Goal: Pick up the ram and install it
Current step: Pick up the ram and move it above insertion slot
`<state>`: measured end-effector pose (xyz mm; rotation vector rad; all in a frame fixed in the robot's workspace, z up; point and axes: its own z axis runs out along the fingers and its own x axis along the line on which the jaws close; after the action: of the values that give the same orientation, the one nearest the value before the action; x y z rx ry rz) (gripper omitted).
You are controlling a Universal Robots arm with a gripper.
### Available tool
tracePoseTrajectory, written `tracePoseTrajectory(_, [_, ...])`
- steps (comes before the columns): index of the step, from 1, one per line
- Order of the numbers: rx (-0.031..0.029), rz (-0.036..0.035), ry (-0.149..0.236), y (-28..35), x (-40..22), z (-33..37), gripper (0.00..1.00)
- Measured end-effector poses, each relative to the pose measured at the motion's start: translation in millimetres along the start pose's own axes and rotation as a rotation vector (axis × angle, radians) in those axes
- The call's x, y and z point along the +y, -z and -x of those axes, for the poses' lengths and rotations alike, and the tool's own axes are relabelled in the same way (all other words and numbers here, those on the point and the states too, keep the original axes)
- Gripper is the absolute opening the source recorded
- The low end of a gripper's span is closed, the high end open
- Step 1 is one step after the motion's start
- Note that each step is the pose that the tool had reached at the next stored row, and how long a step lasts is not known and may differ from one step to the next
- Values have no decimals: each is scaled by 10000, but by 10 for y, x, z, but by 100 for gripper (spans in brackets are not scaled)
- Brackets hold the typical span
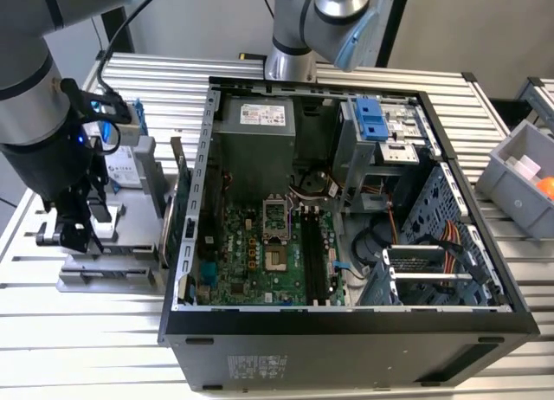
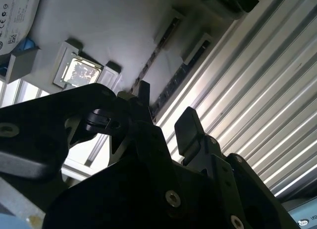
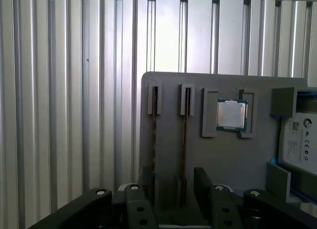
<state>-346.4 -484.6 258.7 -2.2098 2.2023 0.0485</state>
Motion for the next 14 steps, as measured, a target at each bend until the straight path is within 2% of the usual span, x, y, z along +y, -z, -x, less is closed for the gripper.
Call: tracePoseTrajectory(14, [-1,17,-2,-151,0,-113,100])
